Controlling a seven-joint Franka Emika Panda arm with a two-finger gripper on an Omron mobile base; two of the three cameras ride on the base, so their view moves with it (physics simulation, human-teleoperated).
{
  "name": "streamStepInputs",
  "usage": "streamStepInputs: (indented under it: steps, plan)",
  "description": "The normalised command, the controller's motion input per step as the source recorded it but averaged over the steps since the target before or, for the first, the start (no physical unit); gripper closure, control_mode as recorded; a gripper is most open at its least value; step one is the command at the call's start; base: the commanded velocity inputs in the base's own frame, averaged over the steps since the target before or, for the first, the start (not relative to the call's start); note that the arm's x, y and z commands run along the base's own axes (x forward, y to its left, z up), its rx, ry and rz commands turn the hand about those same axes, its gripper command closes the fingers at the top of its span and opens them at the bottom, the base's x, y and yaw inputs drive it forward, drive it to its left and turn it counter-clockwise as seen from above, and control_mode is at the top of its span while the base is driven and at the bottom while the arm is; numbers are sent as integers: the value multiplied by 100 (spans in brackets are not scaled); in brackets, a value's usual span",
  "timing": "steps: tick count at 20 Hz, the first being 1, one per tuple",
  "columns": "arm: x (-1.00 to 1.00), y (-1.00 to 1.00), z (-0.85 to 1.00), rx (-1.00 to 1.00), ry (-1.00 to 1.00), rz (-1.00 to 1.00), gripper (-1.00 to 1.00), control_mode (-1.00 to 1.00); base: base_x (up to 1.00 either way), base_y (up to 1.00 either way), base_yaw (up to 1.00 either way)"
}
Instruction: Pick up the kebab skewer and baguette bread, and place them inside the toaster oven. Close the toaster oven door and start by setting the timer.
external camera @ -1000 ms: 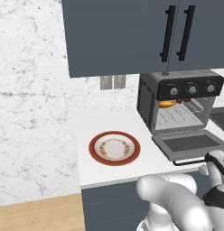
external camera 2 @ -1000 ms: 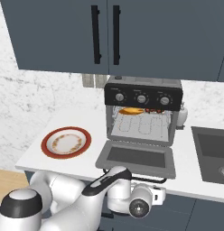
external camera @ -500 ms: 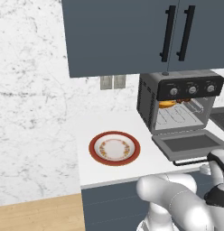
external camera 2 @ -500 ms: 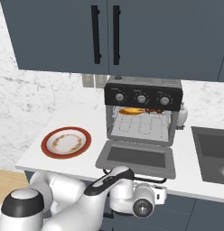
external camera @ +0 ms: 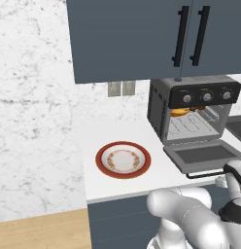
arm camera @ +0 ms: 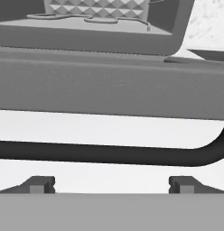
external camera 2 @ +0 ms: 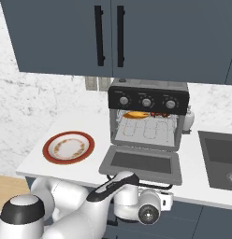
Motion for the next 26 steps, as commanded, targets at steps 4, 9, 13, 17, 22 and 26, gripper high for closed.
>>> streamStepInputs:
  steps: [4, 9, 13, 17, 22, 26]
  plan:
    - [17, 0, 0, 0, 0, 0, -100, -100, 0, 0, 0]
    - [20, 0, 0, 0, 0, 0, -100, -100, 0, 0, 0]
    - [4, 0, -18, 0, 0, 0, -100, -100, 0, 0, 0]
    - [0, 0, -37, 0, 0, 0, -100, -100, 0, 0, 0]
    - [-1, 0, -53, 0, 0, 0, -100, -100, 0, 0, 0]
    - [-11, 0, -54, 0, 1, 0, -100, -100, 0, 0, 0]
